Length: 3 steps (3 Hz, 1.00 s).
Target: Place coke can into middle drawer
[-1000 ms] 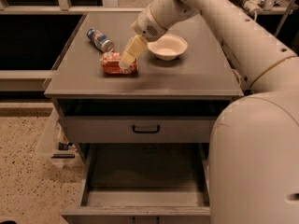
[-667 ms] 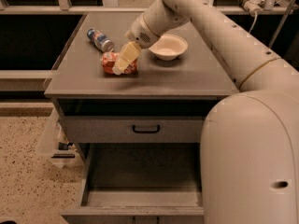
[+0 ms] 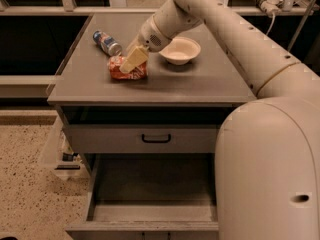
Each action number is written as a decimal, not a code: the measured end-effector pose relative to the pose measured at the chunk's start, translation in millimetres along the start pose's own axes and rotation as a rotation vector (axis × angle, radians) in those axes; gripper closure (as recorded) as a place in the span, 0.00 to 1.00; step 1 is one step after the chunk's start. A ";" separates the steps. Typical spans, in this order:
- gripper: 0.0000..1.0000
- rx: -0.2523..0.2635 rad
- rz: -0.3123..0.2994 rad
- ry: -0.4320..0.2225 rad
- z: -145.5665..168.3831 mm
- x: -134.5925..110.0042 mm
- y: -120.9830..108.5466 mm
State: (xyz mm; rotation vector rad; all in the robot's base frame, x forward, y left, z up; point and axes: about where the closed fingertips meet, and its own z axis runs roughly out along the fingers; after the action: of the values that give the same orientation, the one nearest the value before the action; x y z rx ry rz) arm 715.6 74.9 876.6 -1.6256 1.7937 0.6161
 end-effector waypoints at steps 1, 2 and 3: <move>0.64 0.000 0.000 0.000 0.0 0.0 0.0; 0.87 0.000 0.000 0.000 0.0 0.0 0.0; 1.00 0.000 0.000 0.000 0.1 0.0 0.0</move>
Offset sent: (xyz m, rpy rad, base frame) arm 0.0000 0.0000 0.0000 0.0000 0.0000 0.0000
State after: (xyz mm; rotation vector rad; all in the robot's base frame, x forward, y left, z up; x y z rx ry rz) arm 715.6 75.0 876.6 -1.6257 1.7937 0.6162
